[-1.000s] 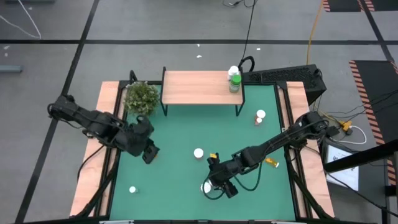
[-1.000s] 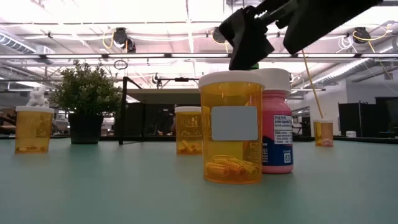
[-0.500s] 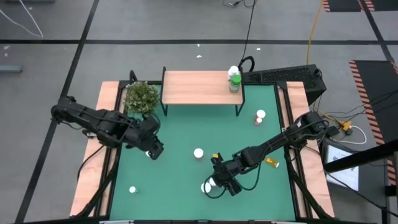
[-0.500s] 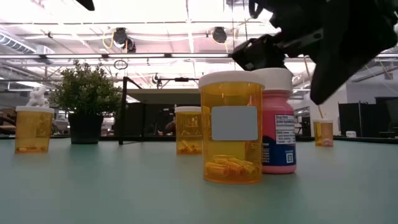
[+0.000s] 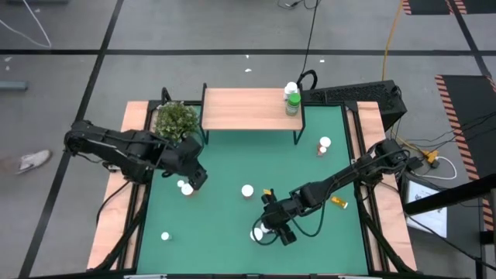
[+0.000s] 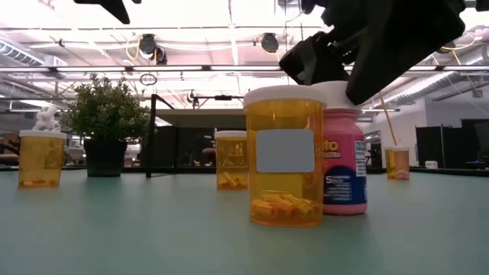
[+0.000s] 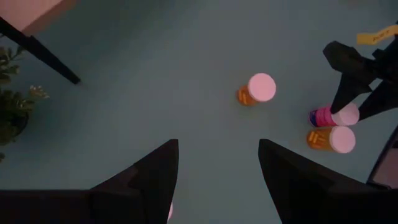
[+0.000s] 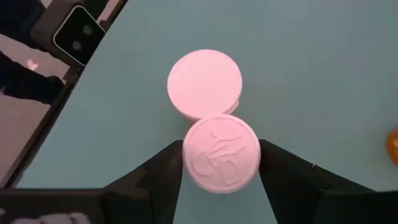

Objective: Pick and place medicine bottles onto shelf by color
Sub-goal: Put the large pink medicine bottle on the shelf

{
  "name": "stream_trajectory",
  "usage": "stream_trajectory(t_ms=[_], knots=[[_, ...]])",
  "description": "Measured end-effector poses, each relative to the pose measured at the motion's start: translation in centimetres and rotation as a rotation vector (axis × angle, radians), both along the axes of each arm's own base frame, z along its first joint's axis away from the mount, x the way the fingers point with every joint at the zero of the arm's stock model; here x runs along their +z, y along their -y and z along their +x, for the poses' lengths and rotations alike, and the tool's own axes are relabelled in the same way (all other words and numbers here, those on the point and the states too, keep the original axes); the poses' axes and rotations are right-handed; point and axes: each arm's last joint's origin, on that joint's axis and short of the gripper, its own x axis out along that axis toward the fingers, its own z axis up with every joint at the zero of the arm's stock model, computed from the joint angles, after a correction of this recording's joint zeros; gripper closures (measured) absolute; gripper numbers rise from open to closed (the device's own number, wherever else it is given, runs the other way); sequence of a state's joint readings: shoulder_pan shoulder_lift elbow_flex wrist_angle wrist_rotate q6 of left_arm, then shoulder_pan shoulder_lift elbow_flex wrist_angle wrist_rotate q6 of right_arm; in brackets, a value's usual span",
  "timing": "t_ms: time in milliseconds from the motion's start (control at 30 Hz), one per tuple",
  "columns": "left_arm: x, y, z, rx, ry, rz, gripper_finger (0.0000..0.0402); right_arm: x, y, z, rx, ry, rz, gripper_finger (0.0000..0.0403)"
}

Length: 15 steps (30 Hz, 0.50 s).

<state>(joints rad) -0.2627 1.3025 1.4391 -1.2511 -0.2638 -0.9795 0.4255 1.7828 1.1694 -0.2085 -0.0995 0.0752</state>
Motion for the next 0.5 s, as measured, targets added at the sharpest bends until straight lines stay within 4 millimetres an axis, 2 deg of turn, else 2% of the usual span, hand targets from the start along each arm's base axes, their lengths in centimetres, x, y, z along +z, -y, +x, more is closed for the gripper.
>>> stream_trajectory(t_ms=[133, 267, 400, 500], knots=[[0.1, -0.2, 0.2, 0.002, 0.013, 0.000, 0.0176, 0.0, 0.1, 0.1, -0.013, -0.001, 0.005, 0.0243], [0.1, -0.1, 0.3, -0.013, 0.025, 0.004, 0.0176, 0.8, 0.6, 0.0, -0.041, 0.005, 0.029, 0.0244], [0.3, 0.1, 0.6, -0.039, 0.063, 0.003, 0.0176, 4.2, 1.6, -1.0, -0.061, 0.073, 0.063, 0.0239], [0.9, 0.4, 1.4, -0.140, 0.155, 0.042, 0.0176, 7.4, 2.8, -2.4, -0.071, 0.145, 0.060, 0.0228]])
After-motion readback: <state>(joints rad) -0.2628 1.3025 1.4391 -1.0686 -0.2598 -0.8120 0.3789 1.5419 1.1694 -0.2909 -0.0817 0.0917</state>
